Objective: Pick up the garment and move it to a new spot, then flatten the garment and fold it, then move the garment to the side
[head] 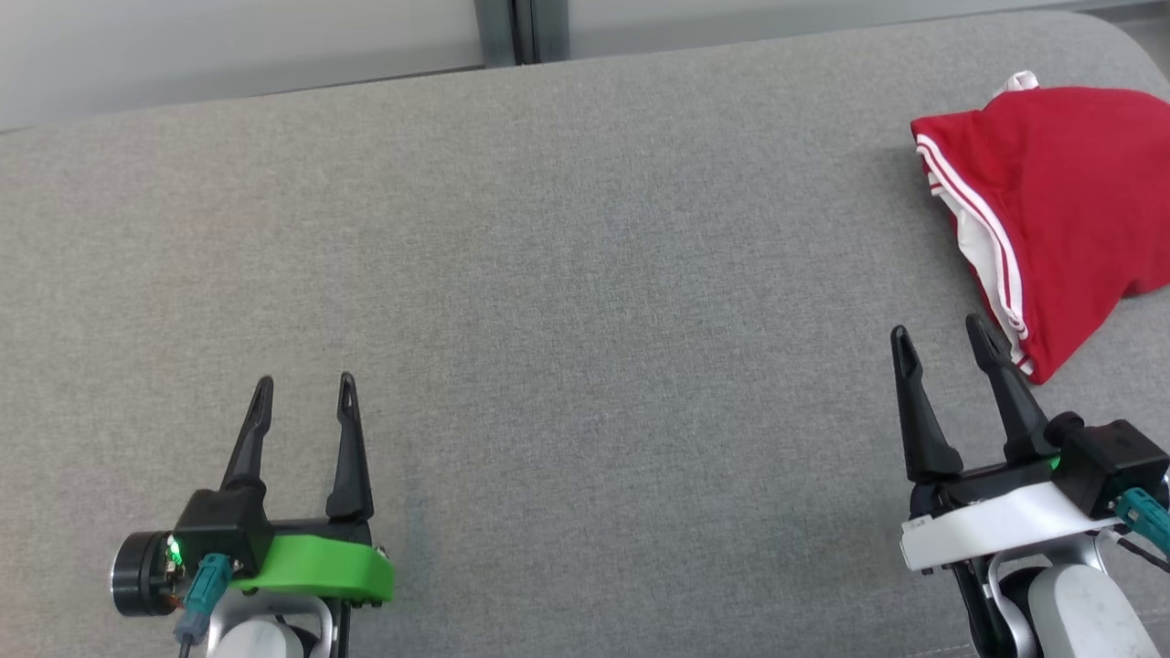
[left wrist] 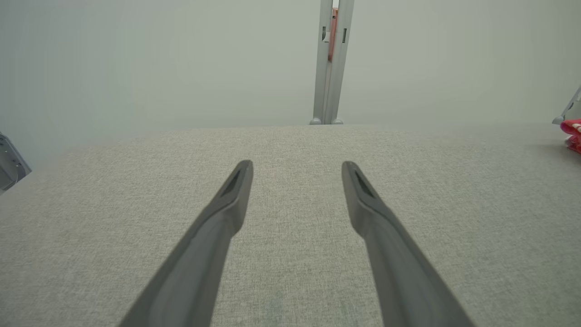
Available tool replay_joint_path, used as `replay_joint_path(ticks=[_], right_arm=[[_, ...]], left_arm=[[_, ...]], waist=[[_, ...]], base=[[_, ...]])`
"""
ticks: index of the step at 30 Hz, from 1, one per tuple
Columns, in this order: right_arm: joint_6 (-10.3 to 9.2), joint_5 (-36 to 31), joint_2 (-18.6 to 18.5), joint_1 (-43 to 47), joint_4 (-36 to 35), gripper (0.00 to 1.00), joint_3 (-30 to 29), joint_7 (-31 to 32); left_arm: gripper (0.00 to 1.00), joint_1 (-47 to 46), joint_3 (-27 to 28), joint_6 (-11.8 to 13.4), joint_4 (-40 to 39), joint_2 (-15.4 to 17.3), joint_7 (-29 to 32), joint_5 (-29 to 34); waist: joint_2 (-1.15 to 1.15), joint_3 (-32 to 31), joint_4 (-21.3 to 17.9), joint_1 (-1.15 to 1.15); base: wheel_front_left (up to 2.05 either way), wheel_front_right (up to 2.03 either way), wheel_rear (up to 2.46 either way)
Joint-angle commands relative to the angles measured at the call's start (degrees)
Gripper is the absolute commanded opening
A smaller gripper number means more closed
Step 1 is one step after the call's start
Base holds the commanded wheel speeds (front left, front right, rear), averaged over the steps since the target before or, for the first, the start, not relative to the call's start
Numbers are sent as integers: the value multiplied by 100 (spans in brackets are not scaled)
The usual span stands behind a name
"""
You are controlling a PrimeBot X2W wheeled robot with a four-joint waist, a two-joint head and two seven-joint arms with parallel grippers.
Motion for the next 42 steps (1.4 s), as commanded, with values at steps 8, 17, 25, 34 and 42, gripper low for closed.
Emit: replay_joint_path(ticks=[8,17,25,34,42], right_arm=[[-10,-146,39,661,-278,100,-15,311],[-10,-172,153,1137,-402,100,-43,475],[-10,-232,190,1215,-448,100,-84,543],[-10,-317,210,1259,-455,100,-213,600],[-10,-337,216,1217,-455,100,-269,616]], left_arm=[[100,633,91,-55,42,107,-39,-152],[100,994,72,-67,145,158,-41,-168],[100,957,44,-85,242,166,-44,-165],[100,860,64,-84,287,154,-45,-88],[100,766,108,-142,339,117,-46,-82]], waist=[[0,-903,192,0],[0,-1271,147,0],[0,-1323,176,0],[0,-1322,184,0],[0,-1265,210,0]], base=[[0,0,0],[0,0,0],[0,0,0],[0,0,0],[0,0,0]])
